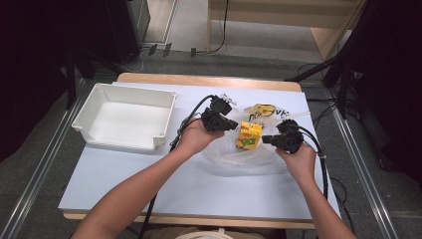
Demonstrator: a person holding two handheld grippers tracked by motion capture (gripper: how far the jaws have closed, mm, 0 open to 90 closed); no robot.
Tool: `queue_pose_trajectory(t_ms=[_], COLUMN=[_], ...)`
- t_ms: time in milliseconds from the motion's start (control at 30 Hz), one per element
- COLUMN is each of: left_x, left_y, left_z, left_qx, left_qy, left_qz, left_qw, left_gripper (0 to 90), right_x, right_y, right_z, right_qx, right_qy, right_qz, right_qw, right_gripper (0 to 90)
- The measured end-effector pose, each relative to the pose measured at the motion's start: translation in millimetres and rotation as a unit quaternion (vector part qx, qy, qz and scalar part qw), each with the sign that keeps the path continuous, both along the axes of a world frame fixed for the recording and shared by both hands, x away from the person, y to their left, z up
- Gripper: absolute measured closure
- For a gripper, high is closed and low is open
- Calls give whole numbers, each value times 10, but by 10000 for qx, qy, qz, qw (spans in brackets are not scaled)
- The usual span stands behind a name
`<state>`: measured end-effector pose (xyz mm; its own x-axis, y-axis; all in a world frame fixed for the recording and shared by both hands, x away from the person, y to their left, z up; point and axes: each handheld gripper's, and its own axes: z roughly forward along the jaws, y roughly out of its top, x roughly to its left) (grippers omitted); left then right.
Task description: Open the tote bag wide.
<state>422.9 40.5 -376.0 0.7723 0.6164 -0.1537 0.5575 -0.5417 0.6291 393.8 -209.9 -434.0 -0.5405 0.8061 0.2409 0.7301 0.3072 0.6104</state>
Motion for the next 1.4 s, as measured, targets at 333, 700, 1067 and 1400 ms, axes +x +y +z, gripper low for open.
queue_pose_trajectory(t_ms=[333,700,1067,1400], left_x=[385,502,599,583], left_y=[19,134,314,376], left_z=[-494,-744,-831,-849], left_qx=[-98,170,106,24], left_qy=[283,335,369,285], left_qz=[419,650,1068,1197], left_qw=[9987,9972,9935,9924], left_gripper=[900,900,900,900], right_x=[-20,-164,-512,-749], right_y=[86,24,-189,-389], right_z=[-252,-336,-354,-361], right_qx=[-183,-214,-208,-284], right_qy=[270,271,205,95], right_qz=[145,150,181,300], right_qw=[9994,9993,9994,9991], right_gripper=[900,900,900,900])
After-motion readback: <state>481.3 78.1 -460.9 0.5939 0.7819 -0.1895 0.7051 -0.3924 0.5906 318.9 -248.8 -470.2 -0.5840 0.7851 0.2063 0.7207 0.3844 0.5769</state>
